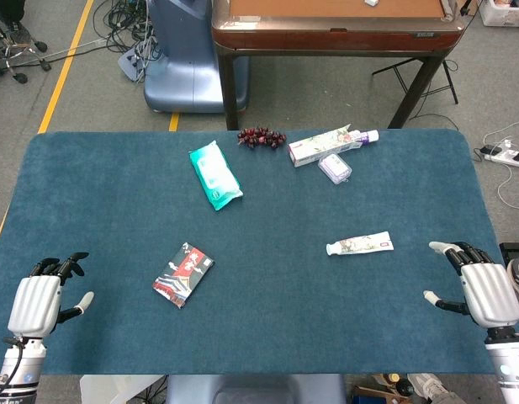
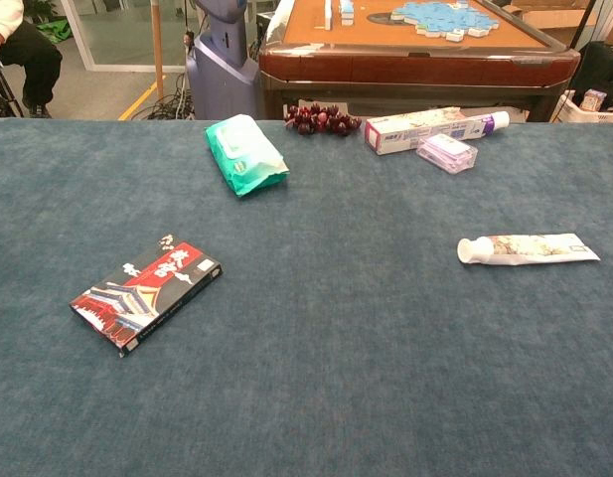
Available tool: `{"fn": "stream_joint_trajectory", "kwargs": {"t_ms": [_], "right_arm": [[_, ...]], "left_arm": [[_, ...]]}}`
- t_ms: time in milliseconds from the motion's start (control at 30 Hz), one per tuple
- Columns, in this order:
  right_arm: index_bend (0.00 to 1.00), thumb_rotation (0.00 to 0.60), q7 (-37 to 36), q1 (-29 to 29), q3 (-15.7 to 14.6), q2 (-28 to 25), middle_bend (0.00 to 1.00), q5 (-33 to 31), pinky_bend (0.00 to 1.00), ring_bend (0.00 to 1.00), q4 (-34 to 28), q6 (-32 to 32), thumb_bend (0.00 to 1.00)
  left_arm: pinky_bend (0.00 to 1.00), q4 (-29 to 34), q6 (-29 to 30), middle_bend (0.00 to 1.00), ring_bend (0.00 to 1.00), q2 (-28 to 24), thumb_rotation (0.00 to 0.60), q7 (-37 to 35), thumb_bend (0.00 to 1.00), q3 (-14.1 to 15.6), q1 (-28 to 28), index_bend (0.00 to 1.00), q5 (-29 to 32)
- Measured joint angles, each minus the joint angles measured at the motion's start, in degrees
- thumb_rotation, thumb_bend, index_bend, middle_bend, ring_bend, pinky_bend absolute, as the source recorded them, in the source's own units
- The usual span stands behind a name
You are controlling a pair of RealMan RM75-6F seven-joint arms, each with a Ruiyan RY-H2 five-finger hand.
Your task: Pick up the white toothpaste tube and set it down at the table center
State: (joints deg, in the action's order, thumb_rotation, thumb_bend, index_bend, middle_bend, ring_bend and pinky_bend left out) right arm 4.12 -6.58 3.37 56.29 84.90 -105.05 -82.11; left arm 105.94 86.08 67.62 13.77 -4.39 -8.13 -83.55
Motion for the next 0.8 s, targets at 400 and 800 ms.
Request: {"fn": "stream_joint_trajectory", "kwargs": {"t_ms": [400, 800], "right_arm": [[0.25, 0.6, -0.1, -1.5, 0.5, -1.0, 0.33, -0.7, 0.28, 0.22, 0.0, 2.6, 0.18], [0.32, 0.6, 6.4, -12.4, 3.8, -1.4, 0.39, -3.6, 0.3, 0.22, 1.7, 17.3, 0.2]], "left_arm": [[0.2, -0.3, 0.0, 0.45, 0.43, 0.0, 0.6, -0.2, 0.2, 0.3, 0.3, 0.23, -0.4], [0.2, 0.0, 1.3, 0.45, 0.43, -0.8, 0.6, -0.6, 0.2, 0.8, 1.8, 0.23, -0.2]]}}
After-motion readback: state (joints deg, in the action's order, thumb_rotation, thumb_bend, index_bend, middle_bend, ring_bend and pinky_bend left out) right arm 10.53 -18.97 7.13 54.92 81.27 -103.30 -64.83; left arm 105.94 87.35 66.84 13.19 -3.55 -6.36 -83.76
